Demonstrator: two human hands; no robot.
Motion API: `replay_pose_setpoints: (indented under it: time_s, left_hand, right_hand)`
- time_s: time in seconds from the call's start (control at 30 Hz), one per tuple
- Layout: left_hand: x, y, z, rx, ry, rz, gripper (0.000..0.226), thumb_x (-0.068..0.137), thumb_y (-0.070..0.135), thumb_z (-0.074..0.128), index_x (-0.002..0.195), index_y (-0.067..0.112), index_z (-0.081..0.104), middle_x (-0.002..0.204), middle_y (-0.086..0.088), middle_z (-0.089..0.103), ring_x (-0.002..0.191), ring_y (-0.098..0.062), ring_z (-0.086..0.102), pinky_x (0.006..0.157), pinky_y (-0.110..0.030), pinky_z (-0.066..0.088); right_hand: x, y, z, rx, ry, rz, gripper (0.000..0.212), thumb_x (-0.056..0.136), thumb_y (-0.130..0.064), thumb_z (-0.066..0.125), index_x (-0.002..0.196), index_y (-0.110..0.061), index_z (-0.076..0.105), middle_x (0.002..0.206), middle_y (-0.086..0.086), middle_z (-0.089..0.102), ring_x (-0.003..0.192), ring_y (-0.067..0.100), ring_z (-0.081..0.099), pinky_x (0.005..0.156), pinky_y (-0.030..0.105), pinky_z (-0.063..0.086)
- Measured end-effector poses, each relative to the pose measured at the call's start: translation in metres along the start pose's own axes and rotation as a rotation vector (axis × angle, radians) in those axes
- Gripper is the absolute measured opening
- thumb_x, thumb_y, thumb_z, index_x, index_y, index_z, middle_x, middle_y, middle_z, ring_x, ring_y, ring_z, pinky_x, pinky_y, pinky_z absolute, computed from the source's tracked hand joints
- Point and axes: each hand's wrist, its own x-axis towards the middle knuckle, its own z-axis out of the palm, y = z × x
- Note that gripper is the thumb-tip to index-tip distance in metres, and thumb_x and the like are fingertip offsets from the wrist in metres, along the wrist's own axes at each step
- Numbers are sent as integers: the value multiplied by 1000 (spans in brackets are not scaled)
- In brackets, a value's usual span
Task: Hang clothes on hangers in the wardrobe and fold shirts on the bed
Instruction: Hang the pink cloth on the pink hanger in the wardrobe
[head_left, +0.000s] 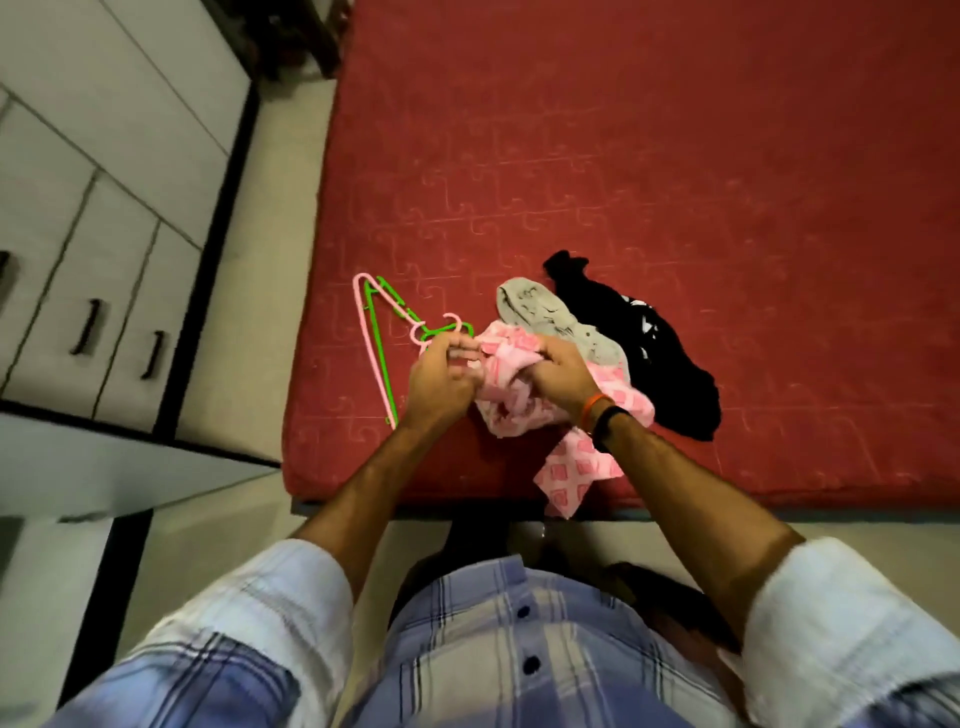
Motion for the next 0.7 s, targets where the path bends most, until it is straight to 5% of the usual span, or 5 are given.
replay_pose_setpoints:
  time_s: [0.2,0.33,0.4,0.53,0.7]
  left_hand:
    - [-37,-1,-65,-26,165,91,35,72,5,74,104,13,62,96,-4,68,77,-12,61,69,-22,53]
    - [-59,-7,-113,5,229,124,44,64,37,70,102,15,71,98,-4,73,79,-12,64,69,-22,53]
    - [-73,-14,-140,24,298,134,38,68,34,70,100,14,73,98,-3,73,79,-8,65,70,-18,50]
    - [-102,-31,-201,34,453,110,13,78,10,75,89,15,74,85,2,72,70,5,60,68,-10,45]
    - [-138,-60,-274,94,656,44,7,83,16,76,88,12,73,84,2,70,75,-6,58,68,-14,45]
  right_hand:
    - [-12,-47,45,37,-240,80,26,78,16,49,87,-1,68,77,8,60,70,20,54,57,23,42]
    - [-20,-74,88,55,-328,34,31,72,3,54,100,7,66,85,11,59,69,20,54,59,27,43]
    - [-24,-89,117,33,-361,-4,49,62,-7,57,103,19,62,85,12,59,72,21,55,62,29,45]
    - [-40,-110,186,13,-462,-28,46,69,-5,57,106,21,59,82,14,59,72,23,55,64,32,44]
    - [-71,-130,271,-1,-614,-74,20,59,-10,56,75,-8,67,55,-8,59,53,7,52,52,19,41]
